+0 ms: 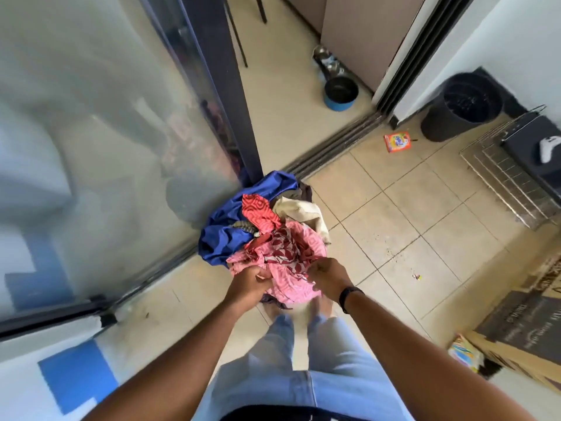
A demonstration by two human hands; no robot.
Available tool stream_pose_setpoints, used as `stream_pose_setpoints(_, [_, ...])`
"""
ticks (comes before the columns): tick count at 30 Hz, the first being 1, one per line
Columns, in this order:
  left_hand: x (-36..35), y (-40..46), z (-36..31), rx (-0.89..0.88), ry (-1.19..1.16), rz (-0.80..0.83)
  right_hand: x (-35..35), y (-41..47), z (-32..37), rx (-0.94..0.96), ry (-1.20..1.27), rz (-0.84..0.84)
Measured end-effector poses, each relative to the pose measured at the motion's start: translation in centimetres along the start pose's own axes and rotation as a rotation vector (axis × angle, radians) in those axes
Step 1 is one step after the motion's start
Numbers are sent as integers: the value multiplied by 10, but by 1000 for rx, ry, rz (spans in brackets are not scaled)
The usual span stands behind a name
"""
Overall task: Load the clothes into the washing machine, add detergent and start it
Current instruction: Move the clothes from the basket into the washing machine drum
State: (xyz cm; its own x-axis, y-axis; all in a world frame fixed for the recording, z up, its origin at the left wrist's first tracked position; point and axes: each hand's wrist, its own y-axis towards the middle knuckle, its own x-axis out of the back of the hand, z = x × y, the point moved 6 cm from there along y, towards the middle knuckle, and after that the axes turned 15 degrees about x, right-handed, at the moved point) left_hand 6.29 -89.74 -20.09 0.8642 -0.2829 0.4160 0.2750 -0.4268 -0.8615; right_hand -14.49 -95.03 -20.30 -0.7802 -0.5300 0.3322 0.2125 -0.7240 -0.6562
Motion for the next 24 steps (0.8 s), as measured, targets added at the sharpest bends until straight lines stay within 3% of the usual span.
stream_pose_setpoints(5, [-15,45,12,110,107,63,-32,68,-33,-5,-417,214])
stream_pose_setpoints(10, [-27,93,20,243,106,6,-59,153,-99,-76,-583,412])
stream_pose_setpoints(13, [-44,111,11,250,74,40,-71,170,-97,-129,-501,535])
stream_pose_setpoints(18, [-45,117,-4,195,1,71,-74,167,-77,-232,-347,593])
stream_pose_setpoints(24, [-9,91,9,189,-106,3,-75,141,-29,52,-378,601])
